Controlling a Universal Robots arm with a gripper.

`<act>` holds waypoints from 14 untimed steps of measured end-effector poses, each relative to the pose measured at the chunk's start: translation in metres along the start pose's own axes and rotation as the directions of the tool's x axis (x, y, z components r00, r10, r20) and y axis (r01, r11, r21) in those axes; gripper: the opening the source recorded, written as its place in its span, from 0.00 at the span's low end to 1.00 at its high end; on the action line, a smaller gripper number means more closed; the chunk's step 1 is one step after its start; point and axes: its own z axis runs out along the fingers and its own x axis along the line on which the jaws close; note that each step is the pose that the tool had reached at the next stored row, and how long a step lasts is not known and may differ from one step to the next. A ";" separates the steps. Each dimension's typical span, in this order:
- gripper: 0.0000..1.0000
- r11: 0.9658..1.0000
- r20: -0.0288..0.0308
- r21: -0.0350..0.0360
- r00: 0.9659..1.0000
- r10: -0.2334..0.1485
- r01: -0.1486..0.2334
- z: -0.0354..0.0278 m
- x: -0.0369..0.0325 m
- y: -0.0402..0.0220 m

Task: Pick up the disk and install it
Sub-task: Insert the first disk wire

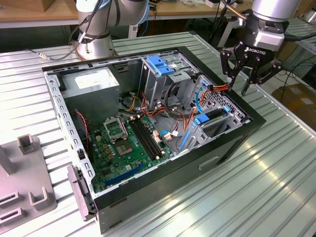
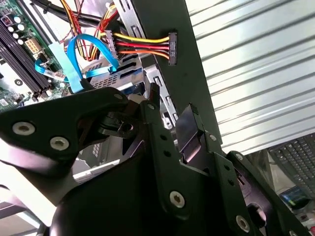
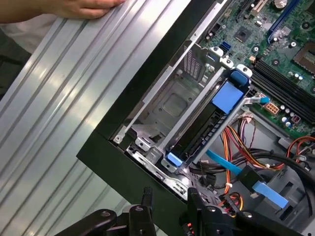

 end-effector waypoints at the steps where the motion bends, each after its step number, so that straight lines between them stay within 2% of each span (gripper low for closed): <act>1: 0.41 1.000 0.000 0.003 1.000 -0.018 0.018 0.0003 -0.0005 -0.0008; 8: 0.41 0.995 -0.003 0.015 0.995 -0.102 0.102 0.0018 -0.0004 -0.0038; 12: 0.41 0.989 -0.005 0.022 0.990 -0.143 0.143 0.0038 -0.0001 -0.0056; 14: 0.41 0.985 -0.006 0.026 0.985 -0.171 0.171 0.0048 -0.0001 -0.0062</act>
